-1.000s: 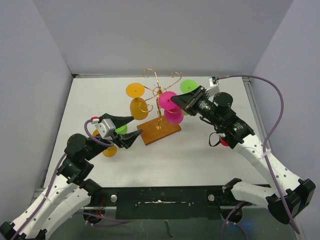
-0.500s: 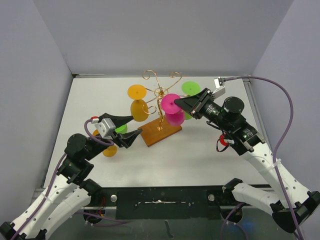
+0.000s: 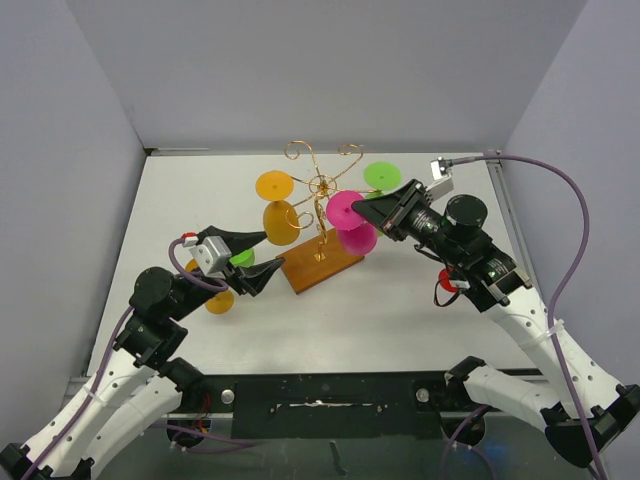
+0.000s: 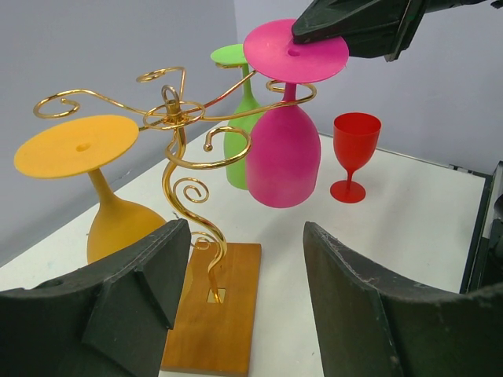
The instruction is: Place the wine glass upside down on the wine glass rack
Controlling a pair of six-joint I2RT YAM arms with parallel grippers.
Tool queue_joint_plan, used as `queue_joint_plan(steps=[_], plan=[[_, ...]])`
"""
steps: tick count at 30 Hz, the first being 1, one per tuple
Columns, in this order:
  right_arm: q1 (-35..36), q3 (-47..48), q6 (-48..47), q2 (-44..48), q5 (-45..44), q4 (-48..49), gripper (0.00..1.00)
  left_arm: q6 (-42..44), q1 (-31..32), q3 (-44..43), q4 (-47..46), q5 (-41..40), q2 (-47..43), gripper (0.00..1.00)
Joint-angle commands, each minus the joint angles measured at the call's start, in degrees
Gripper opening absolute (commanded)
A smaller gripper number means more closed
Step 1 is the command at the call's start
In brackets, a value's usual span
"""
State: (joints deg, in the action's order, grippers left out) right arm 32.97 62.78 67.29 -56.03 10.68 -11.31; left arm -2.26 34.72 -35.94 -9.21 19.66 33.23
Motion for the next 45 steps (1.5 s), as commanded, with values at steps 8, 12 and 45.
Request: queue_joint_plan(steps=[8,12,45], plan=[[-0.36,-1.2,-1.3,3.32,-4.38,-0.58,0.01,0.16,-0.12,0.09,-2.17,-1.2,-0.14,0.58],[-0.36,-1.17,-1.78,4.31,-6.45,-2.04,0.01,0.21,-0.13,0.09,-2.04,-1.42,-0.33,0.58],[-0.36,-3.19,-2.19,3.95,-15.25,-4.32,0.35,0.31,-0.14,0.13,-2.04,-1.91,-0.36,0.58]])
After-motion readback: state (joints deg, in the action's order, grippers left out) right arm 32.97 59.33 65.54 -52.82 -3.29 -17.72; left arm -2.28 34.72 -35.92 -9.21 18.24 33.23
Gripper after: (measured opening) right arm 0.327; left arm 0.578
